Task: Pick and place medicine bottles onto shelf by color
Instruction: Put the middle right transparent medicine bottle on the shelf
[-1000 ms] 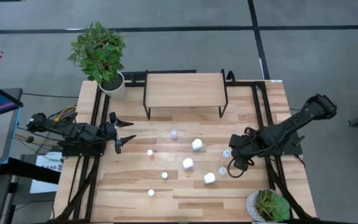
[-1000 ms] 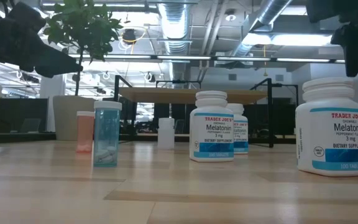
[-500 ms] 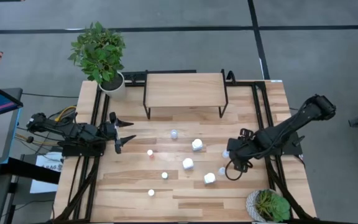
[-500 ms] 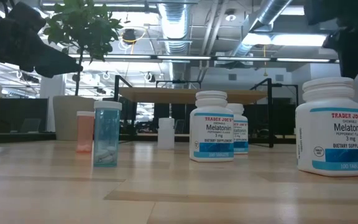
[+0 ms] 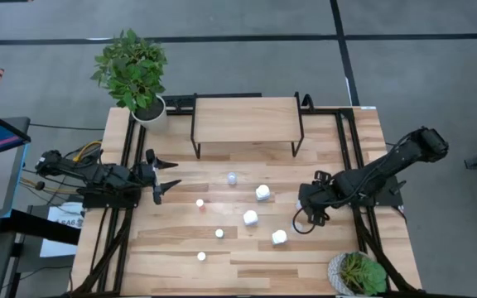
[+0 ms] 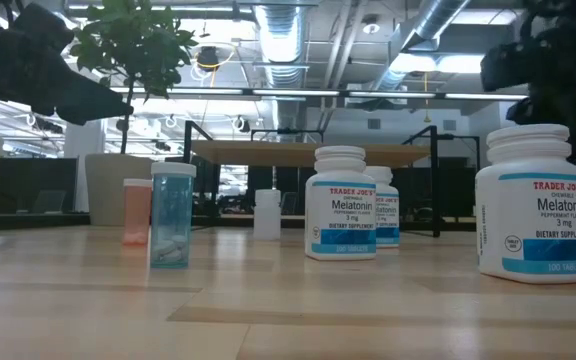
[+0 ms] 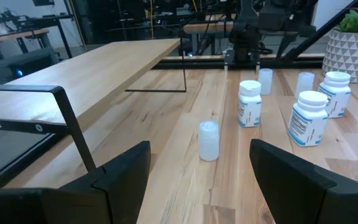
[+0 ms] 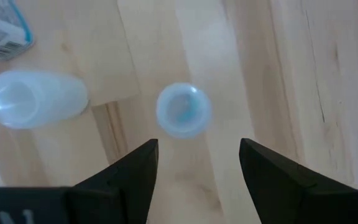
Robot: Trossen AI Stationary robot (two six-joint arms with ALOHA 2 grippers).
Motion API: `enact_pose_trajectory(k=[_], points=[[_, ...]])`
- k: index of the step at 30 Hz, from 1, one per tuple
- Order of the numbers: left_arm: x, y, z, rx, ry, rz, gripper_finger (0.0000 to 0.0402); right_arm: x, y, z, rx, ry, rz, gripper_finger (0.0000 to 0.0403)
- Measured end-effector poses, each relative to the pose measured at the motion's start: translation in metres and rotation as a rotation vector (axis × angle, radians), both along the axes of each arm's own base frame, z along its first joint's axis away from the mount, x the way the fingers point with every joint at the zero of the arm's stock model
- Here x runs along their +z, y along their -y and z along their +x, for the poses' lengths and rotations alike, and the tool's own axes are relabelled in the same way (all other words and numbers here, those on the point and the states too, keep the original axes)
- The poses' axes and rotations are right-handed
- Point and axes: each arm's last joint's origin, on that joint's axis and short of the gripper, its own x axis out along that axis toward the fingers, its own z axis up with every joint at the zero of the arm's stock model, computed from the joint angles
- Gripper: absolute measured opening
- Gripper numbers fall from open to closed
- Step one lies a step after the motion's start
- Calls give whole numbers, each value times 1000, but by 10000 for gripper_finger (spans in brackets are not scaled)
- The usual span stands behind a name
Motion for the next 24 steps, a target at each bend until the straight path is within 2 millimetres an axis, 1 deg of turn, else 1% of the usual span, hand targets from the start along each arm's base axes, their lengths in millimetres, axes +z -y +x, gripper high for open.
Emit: enact_pose_trajectory(k=[6, 15, 24], points=[[0, 0, 0, 0, 0, 0, 265, -7, 5, 5, 24, -10, 14, 249], [0, 0, 0, 0, -1, 0, 265, -25, -1, 18, 93, -59, 10, 249], [0, 0, 0, 0, 0, 0, 265, -25, 4, 24, 86, -22, 13, 249]])
